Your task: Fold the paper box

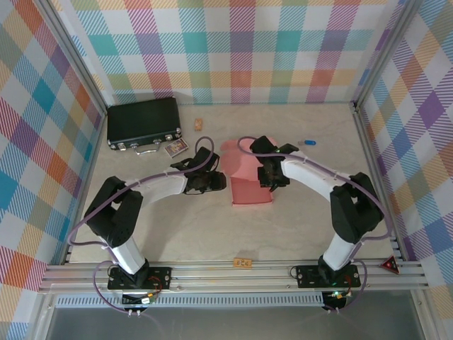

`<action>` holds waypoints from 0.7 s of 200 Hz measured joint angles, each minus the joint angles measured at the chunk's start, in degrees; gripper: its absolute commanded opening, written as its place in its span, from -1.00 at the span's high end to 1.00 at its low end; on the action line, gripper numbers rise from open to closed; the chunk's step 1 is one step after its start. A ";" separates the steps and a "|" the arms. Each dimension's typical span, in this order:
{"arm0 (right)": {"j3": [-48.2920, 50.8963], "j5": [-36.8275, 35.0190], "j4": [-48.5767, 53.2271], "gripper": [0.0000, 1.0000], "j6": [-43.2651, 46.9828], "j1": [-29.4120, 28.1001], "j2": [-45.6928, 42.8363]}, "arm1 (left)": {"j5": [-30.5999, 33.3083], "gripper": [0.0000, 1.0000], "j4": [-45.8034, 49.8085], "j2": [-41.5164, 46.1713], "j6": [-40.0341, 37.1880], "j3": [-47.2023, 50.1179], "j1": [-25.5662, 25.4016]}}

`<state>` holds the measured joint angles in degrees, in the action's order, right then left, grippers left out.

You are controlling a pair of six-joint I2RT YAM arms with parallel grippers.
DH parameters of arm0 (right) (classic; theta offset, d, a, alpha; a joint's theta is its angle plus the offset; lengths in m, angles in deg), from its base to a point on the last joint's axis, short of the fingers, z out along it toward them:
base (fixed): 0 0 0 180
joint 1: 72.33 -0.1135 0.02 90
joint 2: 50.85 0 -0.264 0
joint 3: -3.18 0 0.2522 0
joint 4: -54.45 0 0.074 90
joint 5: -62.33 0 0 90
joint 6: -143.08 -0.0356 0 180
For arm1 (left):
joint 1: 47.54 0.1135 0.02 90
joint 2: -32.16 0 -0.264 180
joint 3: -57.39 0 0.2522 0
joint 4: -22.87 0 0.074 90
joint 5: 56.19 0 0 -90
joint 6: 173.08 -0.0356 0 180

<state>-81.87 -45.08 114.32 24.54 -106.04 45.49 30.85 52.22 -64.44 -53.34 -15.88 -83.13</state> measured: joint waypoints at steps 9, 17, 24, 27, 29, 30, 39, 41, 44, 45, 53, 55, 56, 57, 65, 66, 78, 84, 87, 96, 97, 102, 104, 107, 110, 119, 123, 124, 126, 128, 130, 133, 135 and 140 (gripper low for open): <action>0.39 0.63 -0.42 0.12 0.74 0.70 -1.79 | 0.63 0.07 0.57 0.96 -0.63 -0.13 0.00; 0.79 1.25 -0.83 0.10 1.33 1.36 -3.28 | 1.22 0.06 1.14 1.88 -1.27 -0.33 0.00; 1.25 1.99 -1.49 0.08 2.12 2.10 -4.59 | 1.64 0.05 1.42 2.51 -1.68 -0.57 0.04; 1.49 2.51 -1.79 0.08 2.51 2.43 -5.18 | 1.81 0.05 1.68 2.73 -1.79 -0.72 0.13; 1.64 2.75 -1.99 0.08 2.75 2.69 -5.55 | 1.99 0.04 1.77 2.89 -1.99 -0.87 0.13; 1.70 2.86 -2.08 0.08 2.84 2.78 -5.66 | 1.97 0.04 1.84 2.93 -2.08 -0.92 0.15; 2.34 4.37 -2.91 0.07 4.11 4.04 -6.97 | 2.14 0.03 2.45 3.23 -2.51 -1.57 0.63; 2.43 4.70 -2.97 0.06 4.33 4.33 -7.17 | 2.14 0.03 2.47 3.26 -2.58 -1.75 0.74; 2.51 5.11 -3.10 0.05 4.81 4.81 -7.48 | 1.97 0.03 2.51 3.26 -2.73 -2.01 0.92; 2.54 5.27 -3.15 0.05 4.94 4.92 -7.52 | 1.90 0.02 2.51 3.26 -2.78 -2.08 0.96; 2.69 6.71 -3.63 0.04 6.05 6.25 -7.98 | 1.27 0.00 2.47 3.26 -3.13 -2.58 1.53; 2.73 7.10 -3.74 0.04 6.45 6.60 -8.04 | 1.14 -0.02 2.47 3.26 -3.19 -2.71 1.73; 2.73 7.21 -3.85 0.04 6.58 6.73 -8.09 | 1.05 -0.02 2.47 3.26 -3.26 -2.73 1.79; 2.78 7.52 -3.93 0.04 6.84 7.02 -8.15 | 0.96 -0.03 2.47 3.26 -3.41 -2.82 1.97; 3.04 9.09 -4.72 0.02 8.22 8.44 -8.44 | 0.44 -0.11 2.51 3.26 -3.98 -3.26 2.86; 3.10 9.35 -4.85 0.02 8.41 8.72 -8.46 | 0.39 -0.12 2.51 3.26 -3.96 -3.30 2.95; 3.56 11.91 -5.99 -0.01 10.38 10.88 -8.76 | -0.59 -0.20 2.54 3.26 -4.85 -4.07 4.37; 3.85 13.53 -6.73 -0.02 11.56 12.17 -8.90 | -0.98 -0.24 2.45 3.26 -5.18 -4.46 4.90; 3.93 14.29 -6.99 -0.02 12.07 12.83 -8.92 | -1.25 -0.25 2.40 3.26 -5.29 -4.72 5.20; 4.09 17.00 -7.78 -0.04 13.94 14.84 -8.92 | -2.14 -0.25 2.25 3.26 -5.97 -5.31 5.95; 4.11 17.20 -7.82 -0.05 14.10 15.02 -8.92 | -2.23 -0.25 2.21 3.26 -6.05 -5.35 6.01; 4.11 18.58 -8.20 -0.06 15.02 16.13 -8.90 | -2.73 -0.26 2.08 3.26 -6.47 -5.66 6.51; 4.11 19.21 -8.35 -0.07 15.61 16.57 -8.90 | -2.99 -0.26 2.01 3.23 -6.69 -5.81 6.67; 4.11 20.02 -8.57 -0.08 16.13 17.25 -8.90 | -3.30 -0.27 2.03 3.23 -6.86 -5.97 6.86; 4.09 20.70 -8.81 -0.09 16.72 17.75 -8.90 | -3.72 -0.28 2.01 3.21 -6.99 -6.19 7.17; 3.91 22.58 -9.29 -0.09 18.49 19.37 -8.68 | -4.66 -0.30 2.05 3.15 -7.61 -6.73 7.80; 3.80 23.12 -9.46 -0.10 19.02 19.96 -8.57 | -5.07 -0.31 2.05 3.06 -7.76 -7.04 8.09; 3.76 23.34 -9.53 -0.10 19.19 20.17 -8.46 | -5.16 -0.31 2.03 3.06 -7.82 -7.08 8.13; 3.72 23.74 -9.66 -0.09 19.47 20.57 -8.28 | -5.33 -0.31 1.99 2.99 -8.07 -7.21 8.26; 3.65 24.11 -9.73 -0.09 19.76 20.94 -8.17 | -5.51 -0.32 1.95 2.95 -8.15 -7.37 8.39; 3.56 24.44 -9.92 -0.09 20.04 21.24 -7.98 | -5.68 -0.32 1.92 2.89 -8.20 -7.50 8.48; 3.48 24.98 -10.10 -0.09 20.35 21.75 -7.72 | -5.92 -0.32 1.86 2.78 -8.39 -7.67 8.63; 3.41 25.31 -10.23 -0.09 20.55 22.12 -7.54 | -6.12 -0.32 1.86 2.71 -8.41 -7.82 8.76; 3.23 26.21 -10.69 -0.08 20.87 23.15 -6.91 | -6.54 -0.33 1.79 2.54 -8.61 -8.11 8.98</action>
<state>-78.63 -18.88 103.63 45.42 -82.90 38.58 24.31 54.01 -61.90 -61.95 -23.99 -74.15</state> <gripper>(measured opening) 0.546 0.658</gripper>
